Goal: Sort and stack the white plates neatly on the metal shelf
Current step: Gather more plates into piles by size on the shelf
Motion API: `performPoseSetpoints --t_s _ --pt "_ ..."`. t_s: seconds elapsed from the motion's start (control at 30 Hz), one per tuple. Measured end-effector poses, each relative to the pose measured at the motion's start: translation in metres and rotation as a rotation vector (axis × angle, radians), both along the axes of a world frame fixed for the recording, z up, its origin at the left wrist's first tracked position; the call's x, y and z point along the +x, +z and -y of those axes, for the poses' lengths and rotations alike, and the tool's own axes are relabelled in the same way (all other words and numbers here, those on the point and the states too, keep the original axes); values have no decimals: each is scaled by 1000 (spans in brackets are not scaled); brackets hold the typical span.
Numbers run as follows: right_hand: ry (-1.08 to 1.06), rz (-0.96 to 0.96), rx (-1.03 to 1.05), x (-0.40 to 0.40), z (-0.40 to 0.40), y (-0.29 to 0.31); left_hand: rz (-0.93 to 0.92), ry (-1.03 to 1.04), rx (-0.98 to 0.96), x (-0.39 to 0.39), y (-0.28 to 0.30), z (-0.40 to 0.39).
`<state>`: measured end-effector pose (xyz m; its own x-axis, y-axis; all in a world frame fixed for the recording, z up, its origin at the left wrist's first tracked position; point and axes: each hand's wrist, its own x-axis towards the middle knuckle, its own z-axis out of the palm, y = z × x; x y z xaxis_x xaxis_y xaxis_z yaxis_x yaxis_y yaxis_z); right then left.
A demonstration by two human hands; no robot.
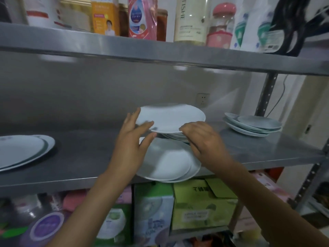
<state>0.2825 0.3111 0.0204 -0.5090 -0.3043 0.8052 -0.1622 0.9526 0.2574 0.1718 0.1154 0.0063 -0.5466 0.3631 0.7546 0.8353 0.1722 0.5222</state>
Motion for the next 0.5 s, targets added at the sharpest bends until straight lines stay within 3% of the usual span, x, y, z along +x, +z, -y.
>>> performPoseSetpoints --t_s 0.5 --pt "-36 99 -11 43 -27 -23 -349 155 12 59 -20 -23"
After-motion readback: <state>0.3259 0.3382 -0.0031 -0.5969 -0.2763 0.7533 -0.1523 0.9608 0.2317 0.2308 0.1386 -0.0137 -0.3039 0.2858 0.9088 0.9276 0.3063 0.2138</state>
